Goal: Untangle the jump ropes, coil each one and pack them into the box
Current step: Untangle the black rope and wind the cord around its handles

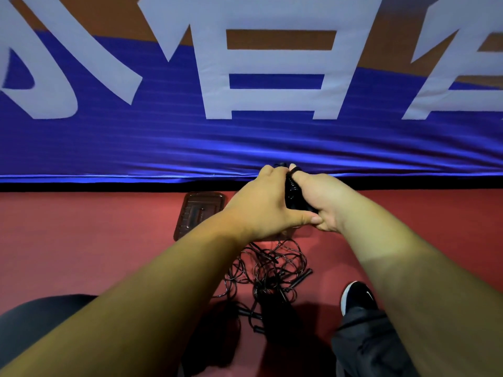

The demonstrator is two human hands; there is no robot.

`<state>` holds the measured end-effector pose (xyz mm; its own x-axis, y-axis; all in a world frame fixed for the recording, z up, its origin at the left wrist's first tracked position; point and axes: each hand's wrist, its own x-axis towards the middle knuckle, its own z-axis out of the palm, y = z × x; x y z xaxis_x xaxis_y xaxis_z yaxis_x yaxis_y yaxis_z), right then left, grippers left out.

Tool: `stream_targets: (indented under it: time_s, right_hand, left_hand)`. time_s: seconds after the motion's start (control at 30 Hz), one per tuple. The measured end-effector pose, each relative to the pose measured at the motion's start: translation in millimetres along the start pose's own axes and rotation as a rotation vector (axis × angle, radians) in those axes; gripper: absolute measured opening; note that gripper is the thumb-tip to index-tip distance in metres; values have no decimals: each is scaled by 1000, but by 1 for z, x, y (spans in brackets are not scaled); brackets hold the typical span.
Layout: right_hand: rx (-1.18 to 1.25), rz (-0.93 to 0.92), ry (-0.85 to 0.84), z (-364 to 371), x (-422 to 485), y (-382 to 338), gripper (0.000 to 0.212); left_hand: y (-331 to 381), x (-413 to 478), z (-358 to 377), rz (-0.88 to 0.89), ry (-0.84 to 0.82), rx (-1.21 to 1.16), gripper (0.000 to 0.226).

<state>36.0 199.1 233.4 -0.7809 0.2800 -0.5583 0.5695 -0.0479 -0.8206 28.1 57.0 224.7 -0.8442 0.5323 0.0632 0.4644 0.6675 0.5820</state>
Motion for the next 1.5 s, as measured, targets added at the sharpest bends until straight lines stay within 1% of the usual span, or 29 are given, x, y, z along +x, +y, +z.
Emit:
stream_targets:
  time_s: [0.13, 0.2, 0.27, 0.4, 0.47, 0.6, 0.67, 0.8, 0.9, 1.0, 1.07, 1.17, 1.23, 1.27, 1.3, 1.37, 1.4, 1.5]
  right_hand:
    - [-86, -21, 75, 4, 4, 1, 58]
    - [-79, -29, 69, 5, 4, 3, 61]
    - [-25, -35, 24, 7, 6, 4, 57]
    - [55, -45, -88, 7, 7, 6, 43]
    - [73, -33, -113, 6, 5, 6, 41]
    - [88, -55, -111, 0, 2, 0, 39]
    - [120, -50, -118, 0, 1, -3, 38]
    - [167, -60, -129, 5, 1, -2, 36]
    - [151, -49, -113, 9, 0, 0, 44]
    - [135, -51, -92, 13, 1, 1, 49]
    - [125, -52, -96, 15, -2, 0, 48]
    - [122, -37, -124, 13, -6, -4, 48]
    - [129, -43, -152, 8, -8, -4, 45]
    - [102, -53, -173, 6, -8, -5, 41]
    - [55, -68, -185, 5, -9, -5, 39]
    - [-71, -120, -192, 6, -7, -3, 36]
    - [-137, -150, -179, 6, -8, -2, 34]
    - [-318, -232, -109, 5, -3, 3, 36]
  left_hand:
    - [-2, 2, -1, 9, 63, 5, 94]
    - [-3, 1, -2, 27, 85, 27, 94]
    - [-5, -1, -4, 35, 109, 34, 92]
    - [-3, -3, -10, 29, 144, 22, 70]
    - [-2, -4, -13, 23, 118, 2, 74]
    - [-1, -2, -22, 38, -8, -27, 97]
    - [0, -1, -25, 63, -12, -10, 103]
    - [0, -2, -26, 77, 54, 16, 97]
    - [-1, -2, -28, 78, 45, 126, 91]
    - [-3, -4, -31, 86, 17, 167, 85]
    - [-5, -6, -33, 96, 24, 198, 83]
    - [-4, -6, -35, 94, 25, 207, 87]
    - [-1, -7, -37, 76, -28, 157, 98]
    - [1, -6, -39, 61, -44, 117, 96]
    - [2, -6, -41, 47, -28, 80, 86]
    - [1, -3, -50, 31, 63, 57, 49]
    - [0, -2, -55, 14, 93, 49, 37]
    - [-9, -1, -66, -26, 61, 67, 25]
